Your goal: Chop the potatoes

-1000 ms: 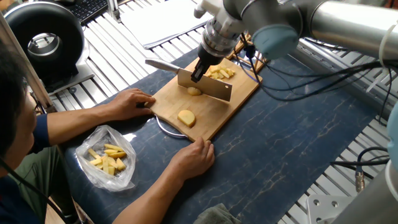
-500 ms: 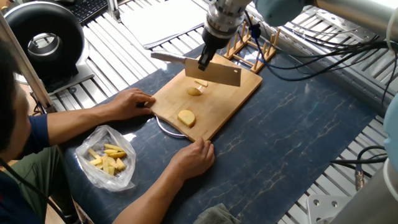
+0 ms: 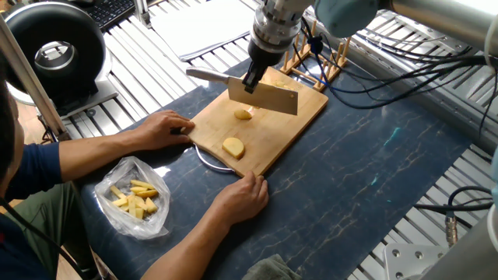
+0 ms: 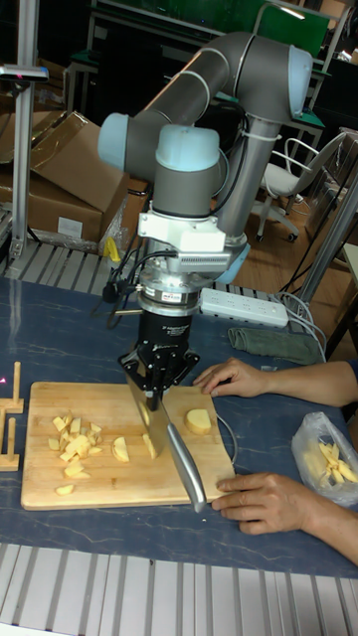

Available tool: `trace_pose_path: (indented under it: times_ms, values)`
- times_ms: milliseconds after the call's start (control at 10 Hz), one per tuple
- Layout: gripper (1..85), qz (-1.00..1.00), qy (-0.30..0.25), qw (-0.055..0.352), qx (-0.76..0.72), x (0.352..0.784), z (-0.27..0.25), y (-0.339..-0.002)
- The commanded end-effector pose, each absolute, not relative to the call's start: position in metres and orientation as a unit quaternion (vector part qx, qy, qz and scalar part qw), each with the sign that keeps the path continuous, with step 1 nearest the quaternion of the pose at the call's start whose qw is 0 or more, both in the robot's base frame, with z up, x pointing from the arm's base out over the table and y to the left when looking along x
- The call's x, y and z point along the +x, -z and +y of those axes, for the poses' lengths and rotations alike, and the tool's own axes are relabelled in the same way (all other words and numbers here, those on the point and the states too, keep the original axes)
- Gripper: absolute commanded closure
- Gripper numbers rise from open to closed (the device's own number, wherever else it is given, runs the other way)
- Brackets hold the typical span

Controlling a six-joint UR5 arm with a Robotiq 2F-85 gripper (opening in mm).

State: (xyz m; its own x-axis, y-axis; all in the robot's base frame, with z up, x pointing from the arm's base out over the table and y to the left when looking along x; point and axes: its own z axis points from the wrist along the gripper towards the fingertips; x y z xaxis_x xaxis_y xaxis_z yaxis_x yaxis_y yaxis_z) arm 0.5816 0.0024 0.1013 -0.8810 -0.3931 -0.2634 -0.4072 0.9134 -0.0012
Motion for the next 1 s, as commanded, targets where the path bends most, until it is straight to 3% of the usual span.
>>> trace_pose_path:
  times_ms: [0,900]
  values:
    - [84.7,0.972,-0.031,0.132,-0.192,0.576,0.012,-0.102]
    - [84.7,0.97,-0.024,0.143,-0.196,0.581,0.008,-0.089]
